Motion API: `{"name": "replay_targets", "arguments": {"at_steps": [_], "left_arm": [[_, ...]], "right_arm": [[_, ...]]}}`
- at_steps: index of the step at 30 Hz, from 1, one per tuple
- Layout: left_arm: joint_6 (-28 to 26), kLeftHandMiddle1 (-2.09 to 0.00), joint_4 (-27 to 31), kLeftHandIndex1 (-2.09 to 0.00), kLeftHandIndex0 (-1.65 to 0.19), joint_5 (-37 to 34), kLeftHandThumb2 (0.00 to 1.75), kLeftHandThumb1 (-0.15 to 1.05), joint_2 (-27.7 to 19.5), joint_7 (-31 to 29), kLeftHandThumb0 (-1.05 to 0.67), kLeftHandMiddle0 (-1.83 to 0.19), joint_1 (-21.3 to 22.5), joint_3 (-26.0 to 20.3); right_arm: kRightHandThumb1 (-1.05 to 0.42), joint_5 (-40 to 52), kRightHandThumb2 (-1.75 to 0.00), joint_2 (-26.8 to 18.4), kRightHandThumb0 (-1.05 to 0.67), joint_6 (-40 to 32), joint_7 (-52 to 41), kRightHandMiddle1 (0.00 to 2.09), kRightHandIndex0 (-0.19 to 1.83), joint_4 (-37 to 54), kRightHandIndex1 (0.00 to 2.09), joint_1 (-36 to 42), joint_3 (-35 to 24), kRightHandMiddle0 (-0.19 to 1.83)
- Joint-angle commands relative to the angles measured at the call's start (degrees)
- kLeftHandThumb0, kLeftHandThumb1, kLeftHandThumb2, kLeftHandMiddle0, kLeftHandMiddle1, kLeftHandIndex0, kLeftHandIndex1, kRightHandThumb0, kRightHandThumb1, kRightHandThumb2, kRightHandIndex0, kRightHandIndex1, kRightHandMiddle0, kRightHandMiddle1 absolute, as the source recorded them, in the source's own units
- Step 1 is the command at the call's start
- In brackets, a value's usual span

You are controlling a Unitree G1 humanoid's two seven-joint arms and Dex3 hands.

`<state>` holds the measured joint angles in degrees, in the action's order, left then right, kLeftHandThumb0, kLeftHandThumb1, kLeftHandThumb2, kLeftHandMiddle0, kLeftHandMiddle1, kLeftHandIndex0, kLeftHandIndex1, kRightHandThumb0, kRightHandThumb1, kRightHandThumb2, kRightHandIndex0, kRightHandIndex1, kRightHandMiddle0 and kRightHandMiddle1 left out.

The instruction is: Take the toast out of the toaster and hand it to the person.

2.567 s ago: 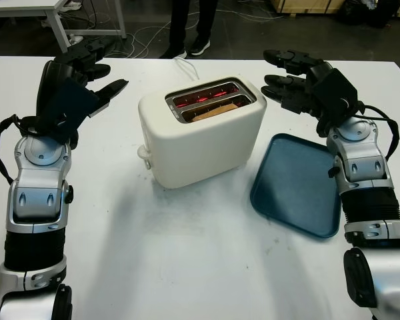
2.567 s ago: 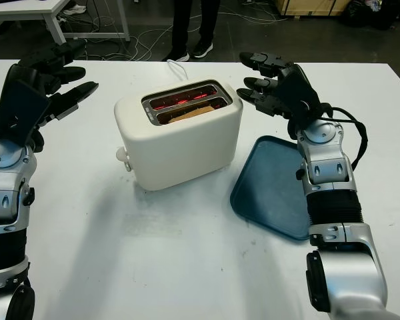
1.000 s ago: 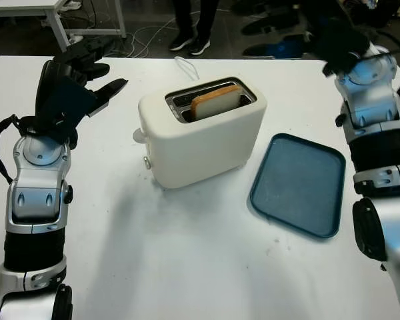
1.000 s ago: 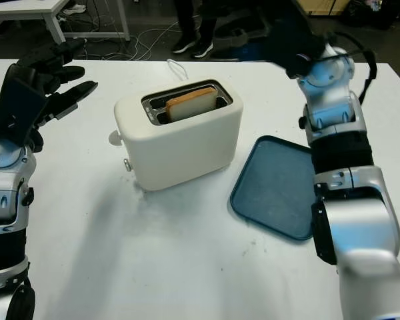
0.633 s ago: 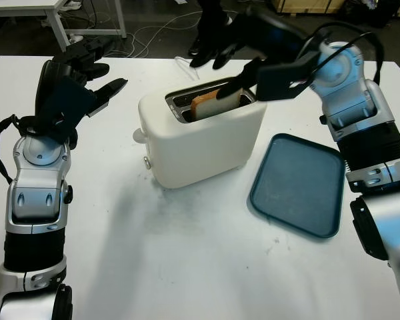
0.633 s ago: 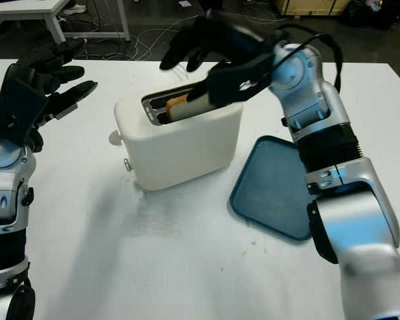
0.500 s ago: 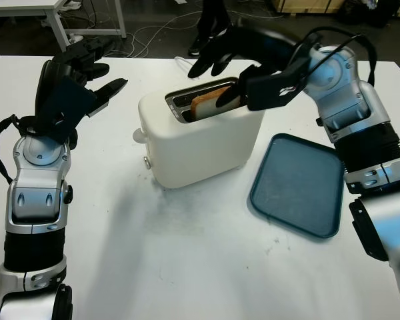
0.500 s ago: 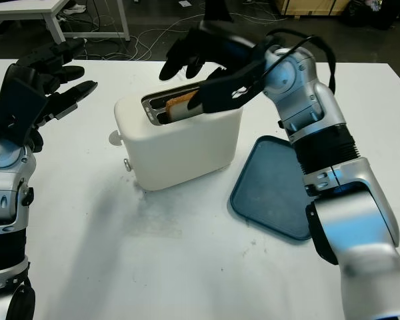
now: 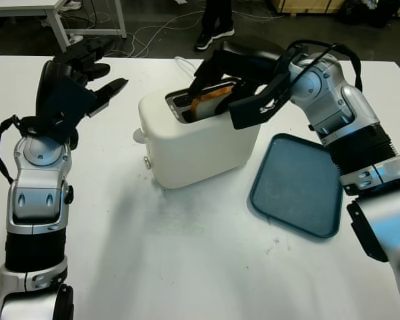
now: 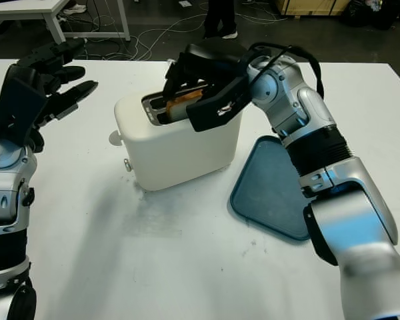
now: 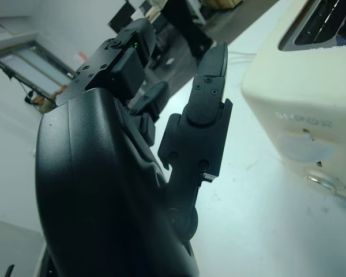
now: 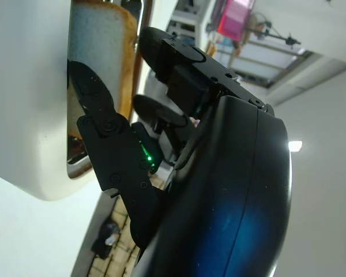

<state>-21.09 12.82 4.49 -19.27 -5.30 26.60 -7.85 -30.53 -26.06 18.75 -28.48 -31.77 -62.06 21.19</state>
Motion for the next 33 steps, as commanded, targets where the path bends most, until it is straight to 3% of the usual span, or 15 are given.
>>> {"name": "replay_targets", "arguments": {"at_steps": [1, 12, 16, 23, 33], "left_arm": [[-0.3, -0.71, 0.5, 0.0, -0.55, 0.1, 0.07, 0.92, 0.1, 0.4, -0.32, -0.25, -0.2, -0.1], [-0.5, -0.71, 0.6, 0.0, -0.55, 0.1, 0.08, 0.92, 0.0, 0.2, -0.3, -0.25, -0.4, -0.2], [0.2, -0.71, 0.3, 0.0, -0.56, 0.0, 0.07, 0.92, 0.0, 0.2, -0.32, -0.26, -0.4, -0.3], [-0.2, -0.71, 0.4, 0.0, -0.55, 0.0, 0.08, 0.92, 0.0, 0.2, -0.31, -0.25, -0.3, -0.2], [0.2, -0.72, 0.2, 0.0, -0.55, 0.0, 0.07, 0.92, -0.1, 0.2, -0.32, -0.25, -0.5, -0.3]], "right_arm": [[-0.68, -0.5, -0.02, -0.2, -0.23, 0.8, -0.2, 0.04, 0.71, -0.4, 0.72, -0.6, 0.5, 0.96], [-0.71, -1.2, -0.01, -0.3, -0.28, -2.4, -3.7, 0.06, 0.88, 0.6, 0.69, -0.9, 1.3, 1.04], [-0.72, -1.8, 0.0, -0.2, -0.3, -4.1, -4.9, 0.08, 0.91, 1.3, 1.01, -0.9, 1.7, 1.12], [-0.72, -2.7, 0.0, 0.0, -0.34, -4.9, -5.2, 0.18, 0.89, 1.6, 1.27, -0.3, 2.7, 1.24], [-0.73, -3.7, 0.0, 0.7, -0.39, -2.5, -4.1, 0.37, 0.98, -2.4, 1.21, 0.6, 6.0, 1.18]]}}
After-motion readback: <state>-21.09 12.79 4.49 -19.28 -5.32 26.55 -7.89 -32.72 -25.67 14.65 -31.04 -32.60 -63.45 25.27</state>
